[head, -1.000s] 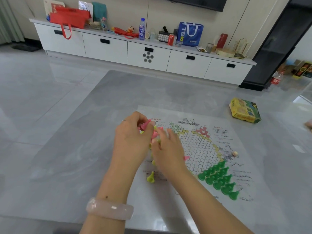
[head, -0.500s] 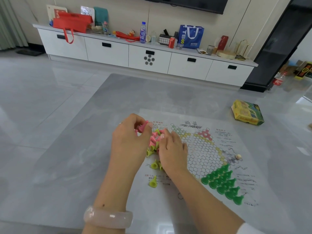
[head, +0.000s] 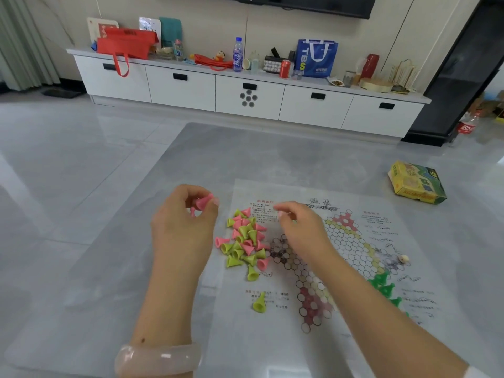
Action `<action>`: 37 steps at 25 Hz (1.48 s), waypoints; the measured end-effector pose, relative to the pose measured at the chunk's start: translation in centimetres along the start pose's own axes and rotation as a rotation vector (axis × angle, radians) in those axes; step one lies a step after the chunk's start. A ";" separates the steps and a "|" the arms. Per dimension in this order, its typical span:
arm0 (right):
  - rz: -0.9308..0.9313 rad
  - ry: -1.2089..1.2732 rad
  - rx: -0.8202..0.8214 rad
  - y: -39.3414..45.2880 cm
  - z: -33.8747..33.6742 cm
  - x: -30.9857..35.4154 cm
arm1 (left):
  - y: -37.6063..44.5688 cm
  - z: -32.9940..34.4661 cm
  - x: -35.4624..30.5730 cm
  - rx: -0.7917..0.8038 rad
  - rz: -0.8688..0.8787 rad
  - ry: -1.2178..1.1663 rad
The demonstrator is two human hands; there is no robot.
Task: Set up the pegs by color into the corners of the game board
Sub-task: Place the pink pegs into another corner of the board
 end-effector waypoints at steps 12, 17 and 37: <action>-0.213 -0.507 0.266 -1.3 3.9 1.1 | -1.1 2.0 1.1 0.004 -0.526 -0.895; -0.229 -0.543 0.215 -0.8 3.9 1.1 | -1.1 2.1 1.6 -0.053 -0.600 -0.945; -0.053 0.153 0.003 -5.4 -11.8 -2.0 | -8.3 11.7 -0.1 0.302 -0.953 -0.990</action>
Point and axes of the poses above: each hand's wrist, its own y-axis towards the middle knuckle, its own z-axis out of the palm, x = y × z, the point moved 6 cm from there along y, towards the middle knuckle, and after that the axes turned 13 degrees about z, right-handed, at the moved point
